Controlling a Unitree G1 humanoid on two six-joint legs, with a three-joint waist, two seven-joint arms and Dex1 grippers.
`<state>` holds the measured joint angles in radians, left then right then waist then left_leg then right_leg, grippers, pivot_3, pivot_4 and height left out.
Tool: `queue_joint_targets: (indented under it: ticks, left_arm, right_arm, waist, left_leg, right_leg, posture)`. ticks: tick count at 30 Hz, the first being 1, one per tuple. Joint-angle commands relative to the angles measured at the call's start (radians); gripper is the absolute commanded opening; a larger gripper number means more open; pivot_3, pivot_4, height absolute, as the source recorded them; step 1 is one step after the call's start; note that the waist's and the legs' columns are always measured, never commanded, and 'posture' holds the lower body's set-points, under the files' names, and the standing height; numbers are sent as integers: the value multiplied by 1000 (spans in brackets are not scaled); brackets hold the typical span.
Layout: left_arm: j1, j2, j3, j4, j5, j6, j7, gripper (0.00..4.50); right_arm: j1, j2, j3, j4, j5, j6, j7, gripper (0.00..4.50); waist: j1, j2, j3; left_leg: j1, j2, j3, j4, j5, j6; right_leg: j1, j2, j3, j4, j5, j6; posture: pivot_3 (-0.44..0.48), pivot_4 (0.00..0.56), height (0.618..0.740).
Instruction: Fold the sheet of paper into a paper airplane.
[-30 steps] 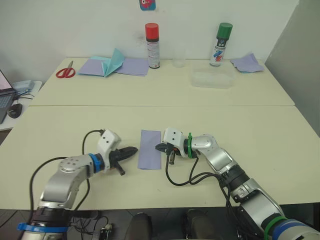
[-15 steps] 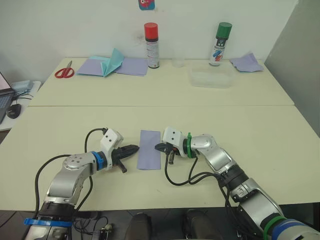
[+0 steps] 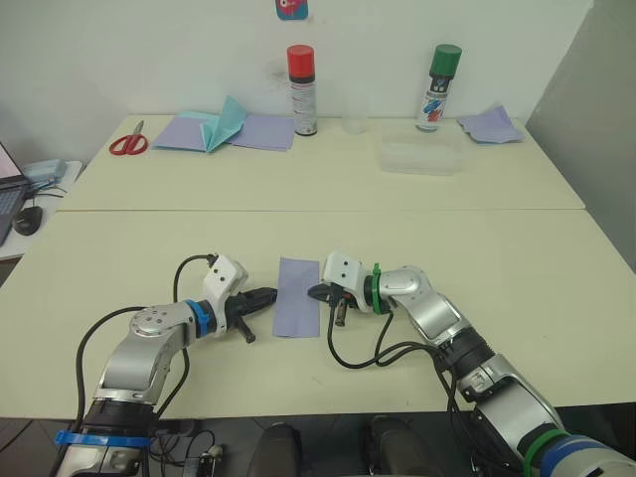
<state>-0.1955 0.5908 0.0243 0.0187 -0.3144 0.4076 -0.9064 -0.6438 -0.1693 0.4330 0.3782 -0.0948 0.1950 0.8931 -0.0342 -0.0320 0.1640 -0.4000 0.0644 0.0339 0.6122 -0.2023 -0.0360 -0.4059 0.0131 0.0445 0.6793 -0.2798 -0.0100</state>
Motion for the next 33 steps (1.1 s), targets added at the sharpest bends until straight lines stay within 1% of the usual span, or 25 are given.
queue_joint_targets:
  ticks: [1, 9, 18, 25, 33]
  left_arm:
    - [-25, 3, 11, -25, -22, -4, -12, 0]
    - [-47, -6, 6, -26, -28, -7, -22, 0]
    - [-50, -35, -66, 8, 22, -47, -22, 0]
    - [-70, -66, -91, 47, 46, -73, -11, 0]
    - [-75, -59, -129, 97, 106, -67, 4, 0]
  right_arm:
    - [12, -14, 5, 34, -20, 36, -12, 20]
    - [14, -12, 5, 27, -19, 43, -15, 20]
    - [22, -8, 1, 11, -14, 52, -20, 20]
    - [20, -7, -5, 3, -11, 56, -24, 20]
    - [21, -5, -16, -19, -1, 59, -24, 20]
  waist:
    - [0, 0, 0]
    - [0, 0, 0]
    - [0, 0, 0]
    - [0, 0, 0]
    - [2, 0, 0]
  left_leg:
    - [0, 0, 0, 0, 0, 0]
    - [0, 0, 0, 0, 0, 0]
    - [0, 0, 0, 0, 0, 0]
    - [0, 0, 0, 0, 0, 0]
    - [0, -1, 0, 0, 0, 0]
  right_leg:
    - [0, 0, 0, 0, 0, 0]
    - [0, 0, 0, 0, 0, 0]
    - [0, 0, 0, 0, 0, 0]
    - [0, 1, 0, 0, 0, 0]
    - [1, 1, 0, 0, 0, 1]
  posture:
    - [0, 150, 740]
    - [0, 150, 740]
    - [0, 150, 740]
    - [0, 150, 740]
    - [0, 150, 740]
